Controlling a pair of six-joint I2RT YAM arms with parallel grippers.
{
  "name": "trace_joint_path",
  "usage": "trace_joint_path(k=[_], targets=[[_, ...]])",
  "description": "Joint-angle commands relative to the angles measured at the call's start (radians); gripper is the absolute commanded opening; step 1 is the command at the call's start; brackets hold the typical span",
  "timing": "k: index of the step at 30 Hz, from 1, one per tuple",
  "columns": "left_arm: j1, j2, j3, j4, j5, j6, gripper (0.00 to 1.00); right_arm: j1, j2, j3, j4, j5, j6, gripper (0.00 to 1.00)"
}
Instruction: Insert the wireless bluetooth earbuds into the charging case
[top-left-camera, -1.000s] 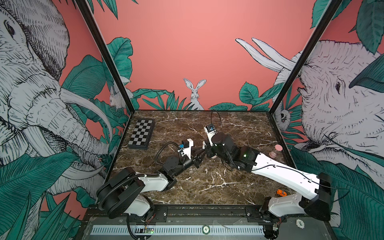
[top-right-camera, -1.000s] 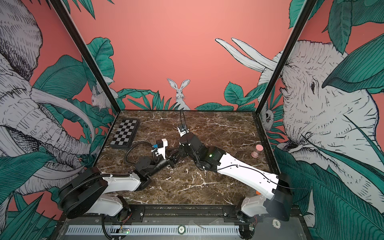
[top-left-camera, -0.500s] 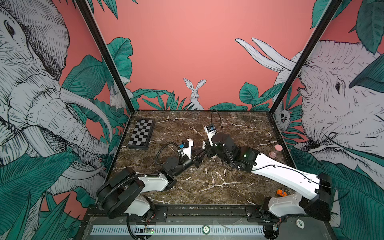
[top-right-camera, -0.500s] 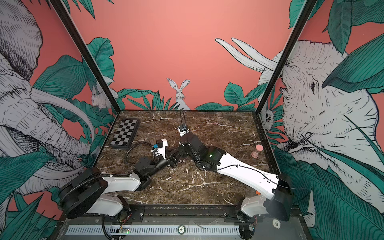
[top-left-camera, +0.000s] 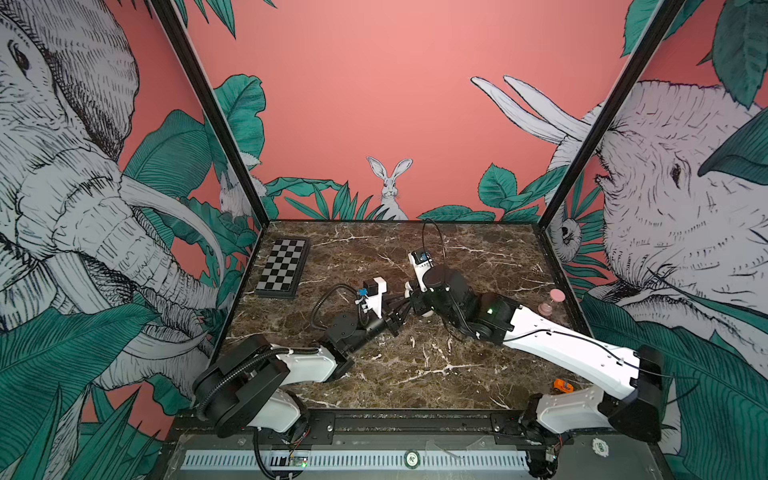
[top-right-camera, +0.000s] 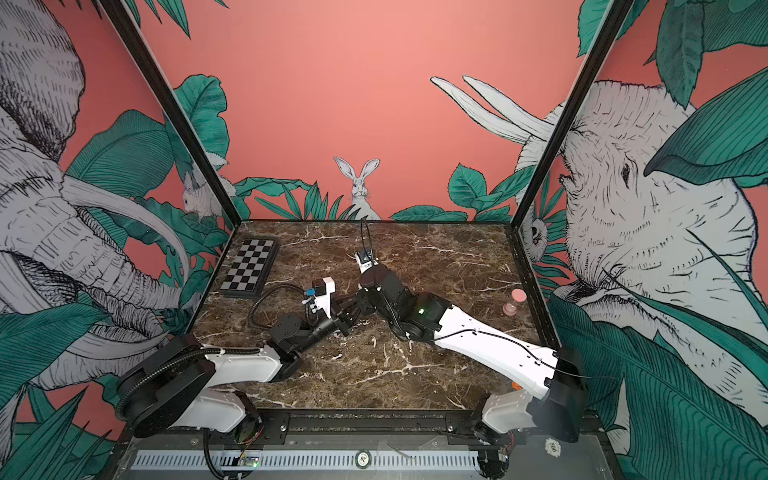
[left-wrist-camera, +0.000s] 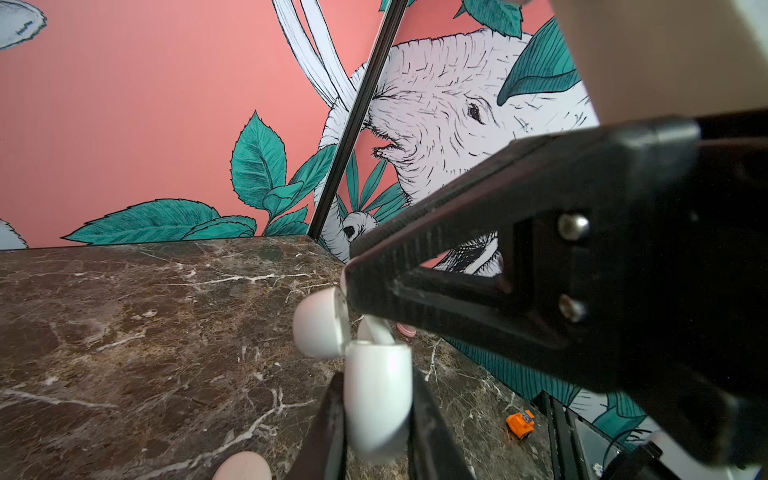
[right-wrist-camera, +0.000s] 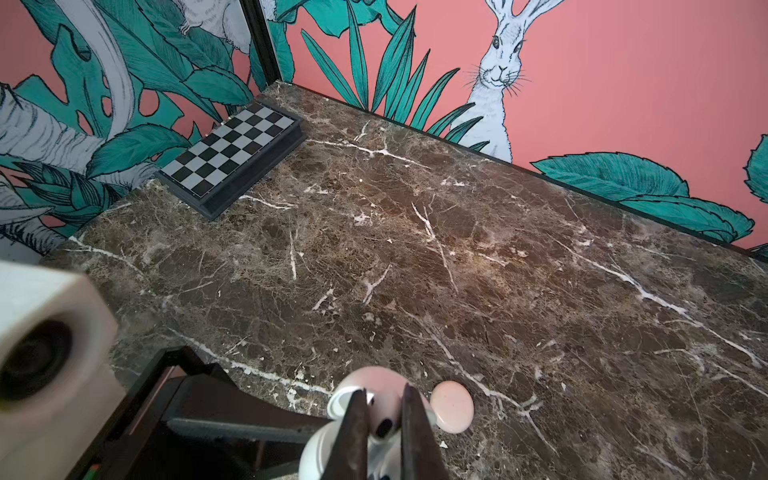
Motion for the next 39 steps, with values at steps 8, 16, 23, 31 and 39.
trace_joint_path(k=[8,16,23,31,39], targets=[[0.003,-0.065,-0.006,0.068,-0.032,0.045,0.00,0.010,-0.025,0.019,-0.038,0.006,0.006,0.10],[0.002,-0.092,-0.016,0.067,-0.041,0.061,0.00,0.010,-0.026,0.023,-0.041,0.005,0.008,0.09],[0.002,-0.101,-0.019,0.068,-0.045,0.062,0.00,0.010,-0.031,0.014,-0.036,-0.020,0.025,0.09],[0.003,-0.109,-0.020,0.067,-0.060,0.062,0.00,0.010,-0.051,-0.012,-0.025,-0.042,0.049,0.08],[0.003,-0.108,-0.024,0.067,-0.071,0.051,0.00,0.011,-0.064,-0.031,-0.017,-0.057,0.059,0.08]])
